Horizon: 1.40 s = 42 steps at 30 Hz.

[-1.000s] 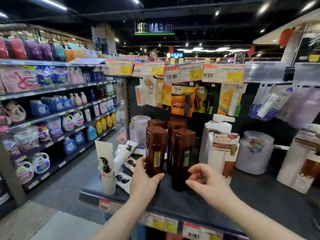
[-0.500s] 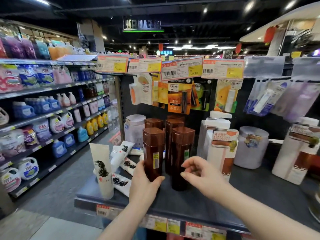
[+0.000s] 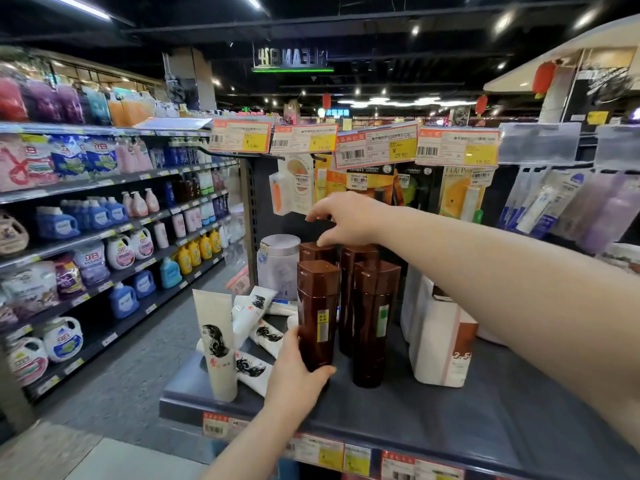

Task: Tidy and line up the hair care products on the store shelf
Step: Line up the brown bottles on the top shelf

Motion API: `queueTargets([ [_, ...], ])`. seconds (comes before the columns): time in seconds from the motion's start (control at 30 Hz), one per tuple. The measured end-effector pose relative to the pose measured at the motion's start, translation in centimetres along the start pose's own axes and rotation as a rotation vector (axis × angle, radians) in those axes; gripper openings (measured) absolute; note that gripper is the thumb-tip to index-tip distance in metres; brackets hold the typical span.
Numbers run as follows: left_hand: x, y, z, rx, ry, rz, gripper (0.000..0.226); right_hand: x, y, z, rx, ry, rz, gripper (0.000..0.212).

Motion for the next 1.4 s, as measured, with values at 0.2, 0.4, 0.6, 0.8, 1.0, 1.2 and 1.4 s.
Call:
queueTargets([
  [0.2,-0.1,-0.2,-0.6,-0.005,-0.002,-0.040,0.071,2.2,-4.3,-0.1,-0.048,0.002,-0.298,0.060],
  [0.4,-0.2,-0.2,-0.5,0.009,0.011,-0.042,0.069,2.6,-5.2,0.4,-0.050,-0.006,-0.290,0.049],
  [0.6,-0.4,0.4,0.5,0.093,-0.009,-0.077,0.059,2.2,-5.3,0.4,-0.049,-0.021,-0.312,0.048],
  [0.8,-2.1,0.5,0.6,0.107,-0.032,-0.120,0.051,0.9,-4.7,0.1,-0.055,-0.001,-0.349,0.047],
  [1.0,-3.2,0.6,0.3,0.055,-0.046,-0.122,0.053,-0.2,-4.1,-0.4,-0.016,0.018,-0.366,0.047],
  [1.2,-3.6,0.6,0.4,0.032,-0.043,-0.125,0.051,-0.4,-4.2,-0.7,0.007,0.015,-0.327,0.047],
  [1.4,-3.7,0.5,0.0,0.056,-0.030,-0.148,0.058,-0.3,-4.2,-1.1,0.012,0.013,-0.382,0.051],
])
Point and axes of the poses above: each hand's wrist, its own x-axis towards the middle knuckle, its own y-axis out of the back of the hand, z = x × y, the point moved 10 cm from there along x, towards the middle knuckle, and after that the axes turned 2 degrees about -x, right-handed, at the moved point
